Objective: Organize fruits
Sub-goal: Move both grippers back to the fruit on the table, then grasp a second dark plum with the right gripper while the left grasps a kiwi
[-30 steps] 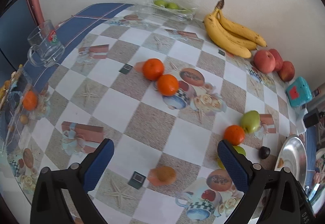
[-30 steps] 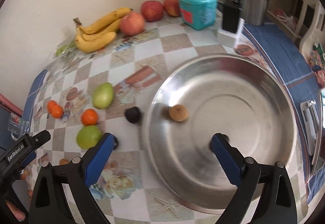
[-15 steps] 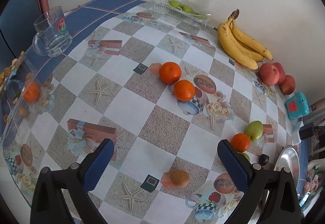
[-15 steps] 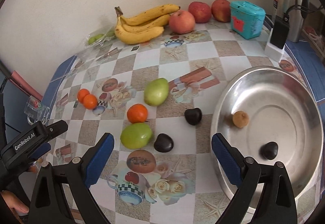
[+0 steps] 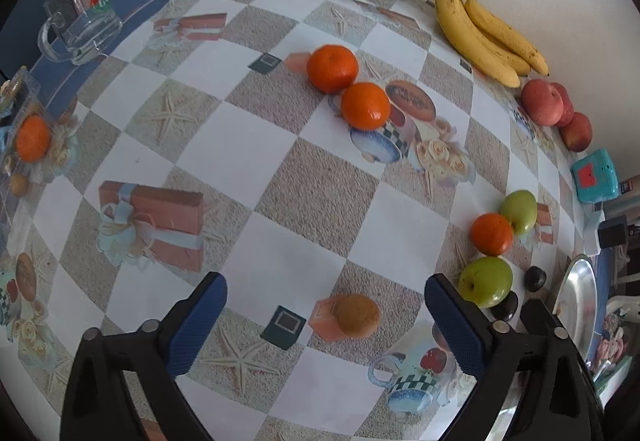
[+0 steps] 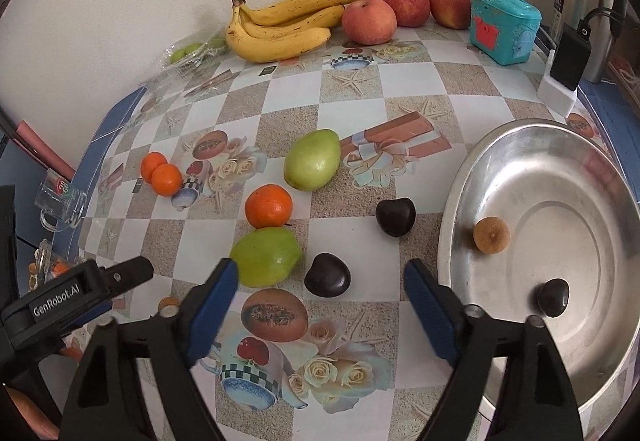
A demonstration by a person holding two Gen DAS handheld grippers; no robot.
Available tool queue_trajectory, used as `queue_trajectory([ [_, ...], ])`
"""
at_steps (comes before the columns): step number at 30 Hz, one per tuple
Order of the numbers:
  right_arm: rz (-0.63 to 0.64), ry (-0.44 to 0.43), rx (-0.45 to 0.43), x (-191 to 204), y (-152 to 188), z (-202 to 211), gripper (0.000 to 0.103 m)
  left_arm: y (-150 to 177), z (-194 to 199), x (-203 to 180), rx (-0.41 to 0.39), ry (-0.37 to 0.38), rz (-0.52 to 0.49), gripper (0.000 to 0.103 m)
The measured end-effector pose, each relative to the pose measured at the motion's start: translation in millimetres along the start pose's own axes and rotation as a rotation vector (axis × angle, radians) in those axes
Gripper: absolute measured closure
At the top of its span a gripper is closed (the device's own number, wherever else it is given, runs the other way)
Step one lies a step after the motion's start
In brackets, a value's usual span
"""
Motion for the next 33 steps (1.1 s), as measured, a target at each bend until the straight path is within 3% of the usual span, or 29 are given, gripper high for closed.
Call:
queue_trajectory([
  [7,-0.008,0.005,0.028,-3.0,0.1,-9.7,0.041,8.4,-7.3,-7.0,0.059,0.036,-0.016,0.035],
  [9,-0.008,0.006,0.040,-4.0,0.5,-13.3,0.045,10.5,-10.4,-7.8,0.079,0.048,-0.014,0.049],
  [17,-0.024,-0.004,0.066,-8.0,-0.3,-22.8,0.058,13.7,-14.9,-14.0,0.106,0.069,-0.026,0.074],
  [33,-0.036,-0.010,0.104,-9.7,2.8,-32.5,0.063,5.8,-5.0,-16.9,0.054,0.104,-0.013,0.075],
])
Point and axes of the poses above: each gripper's, at about its wrist camera, not at the fingertips, and z roughly against the way its jaws point, x to its left, y to its underside, the point moved 1 cm from there along -z, roughly the way its jaws point, and after that the axes turned 8 degrees about -y, right-handed, at the moved point
